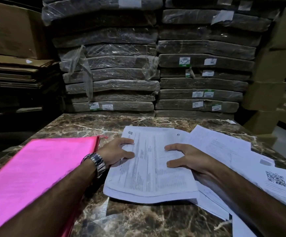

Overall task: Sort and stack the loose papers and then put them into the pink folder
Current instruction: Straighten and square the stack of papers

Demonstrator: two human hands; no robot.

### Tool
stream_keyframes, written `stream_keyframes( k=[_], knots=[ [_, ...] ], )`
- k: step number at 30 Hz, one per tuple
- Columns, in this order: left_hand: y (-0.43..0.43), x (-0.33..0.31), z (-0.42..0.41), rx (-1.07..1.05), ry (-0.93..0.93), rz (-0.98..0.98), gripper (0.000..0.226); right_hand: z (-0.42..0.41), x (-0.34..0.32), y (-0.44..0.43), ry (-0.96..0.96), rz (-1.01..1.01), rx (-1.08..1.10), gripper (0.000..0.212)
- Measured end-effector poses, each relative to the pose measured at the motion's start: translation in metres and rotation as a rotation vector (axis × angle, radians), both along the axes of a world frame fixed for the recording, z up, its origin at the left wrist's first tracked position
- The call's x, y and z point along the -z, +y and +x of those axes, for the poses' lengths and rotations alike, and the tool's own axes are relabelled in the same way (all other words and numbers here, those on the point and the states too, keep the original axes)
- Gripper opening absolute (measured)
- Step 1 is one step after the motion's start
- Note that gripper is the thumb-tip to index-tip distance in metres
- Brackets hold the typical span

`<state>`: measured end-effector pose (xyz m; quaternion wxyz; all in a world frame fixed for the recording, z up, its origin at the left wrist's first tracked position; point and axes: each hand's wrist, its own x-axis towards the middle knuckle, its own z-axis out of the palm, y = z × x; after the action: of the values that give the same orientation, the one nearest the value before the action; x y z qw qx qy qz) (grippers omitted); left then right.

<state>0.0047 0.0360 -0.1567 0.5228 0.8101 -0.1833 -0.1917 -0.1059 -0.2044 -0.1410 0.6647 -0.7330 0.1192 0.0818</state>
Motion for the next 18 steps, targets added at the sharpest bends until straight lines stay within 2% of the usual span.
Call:
stream_keyframes(
  k=[5,12,14,18],
  knots=[
    [-0.007,-0.006,-0.003,0.054,-0.001,-0.004,0.05,-0.015,0.0,-0.004,-0.057,0.024,0.159,0.015],
    [-0.042,-0.03,-0.014,0.145,-0.012,0.044,0.052,-0.044,-0.015,-0.036,-0.075,-0.087,0.225,0.03],
    [-0.061,-0.035,-0.024,0.159,-0.009,0.037,0.05,-0.058,-0.02,-0.047,-0.08,-0.152,0.26,0.029],
    [-0.098,-0.034,-0.042,0.204,-0.021,0.07,0.049,-0.09,-0.025,-0.072,-0.058,-0.153,0.351,0.03]
  ],
)
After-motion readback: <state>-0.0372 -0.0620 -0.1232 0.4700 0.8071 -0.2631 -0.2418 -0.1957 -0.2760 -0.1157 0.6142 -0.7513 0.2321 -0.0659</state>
